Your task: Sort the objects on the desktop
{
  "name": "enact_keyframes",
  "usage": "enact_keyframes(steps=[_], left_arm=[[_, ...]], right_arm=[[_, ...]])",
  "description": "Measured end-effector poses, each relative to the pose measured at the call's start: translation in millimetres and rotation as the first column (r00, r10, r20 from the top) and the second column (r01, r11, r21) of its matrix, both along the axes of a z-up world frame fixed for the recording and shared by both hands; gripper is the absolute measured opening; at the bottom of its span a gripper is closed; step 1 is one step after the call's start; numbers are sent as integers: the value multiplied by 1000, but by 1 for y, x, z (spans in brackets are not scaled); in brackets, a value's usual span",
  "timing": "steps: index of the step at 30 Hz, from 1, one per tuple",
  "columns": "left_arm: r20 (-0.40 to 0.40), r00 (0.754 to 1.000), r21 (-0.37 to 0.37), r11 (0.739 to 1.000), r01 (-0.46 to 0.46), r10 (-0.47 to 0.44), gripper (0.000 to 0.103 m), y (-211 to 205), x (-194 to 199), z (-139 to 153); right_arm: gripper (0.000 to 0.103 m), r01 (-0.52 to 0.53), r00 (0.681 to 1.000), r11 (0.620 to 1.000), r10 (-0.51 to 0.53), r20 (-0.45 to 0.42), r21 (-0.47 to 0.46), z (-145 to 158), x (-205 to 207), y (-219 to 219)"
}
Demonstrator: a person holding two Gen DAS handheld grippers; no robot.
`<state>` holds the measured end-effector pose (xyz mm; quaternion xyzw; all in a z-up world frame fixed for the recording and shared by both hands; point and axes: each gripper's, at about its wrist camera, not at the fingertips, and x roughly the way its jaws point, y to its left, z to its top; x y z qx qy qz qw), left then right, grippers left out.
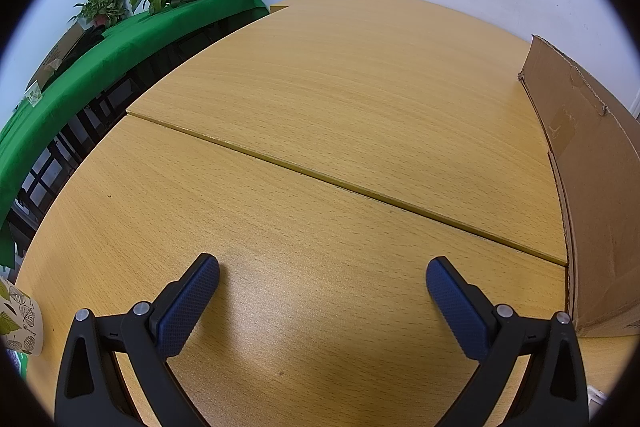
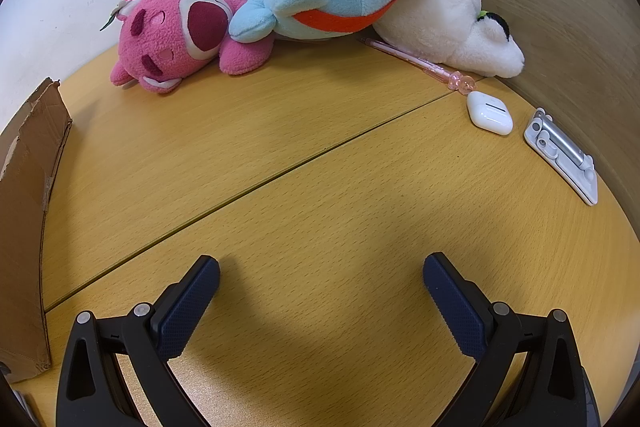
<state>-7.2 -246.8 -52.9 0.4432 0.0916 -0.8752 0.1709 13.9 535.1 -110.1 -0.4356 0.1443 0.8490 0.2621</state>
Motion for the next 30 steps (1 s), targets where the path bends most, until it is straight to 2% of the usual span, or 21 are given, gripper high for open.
enact_keyframes(steps=[16,21,23,25,28,30], left_arm=[[0,1000,1,1000,-1,1,103,3,-1,0],[14,996,-8,996,88,-88,103,17,11,5],[-35,992,-72,990,122,-125,103,30,27,19],[-95,982,-123,980,154,-166,103,48,49,41],[-185,958,-112,974,199,-217,103,72,84,77],[-242,937,-103,967,231,-250,103,90,108,102]], right_arm=[[103,2,1000,1000,-2,0,-1,0,0,0],[103,30,1000,1000,-30,1,0,0,-3,0],[103,24,1000,1000,-24,4,-1,0,-3,-1],[103,-25,999,999,26,38,-26,2,-5,-2],[103,-84,993,995,88,72,-58,4,1,-5],[103,-109,993,990,112,30,-84,11,17,-14]])
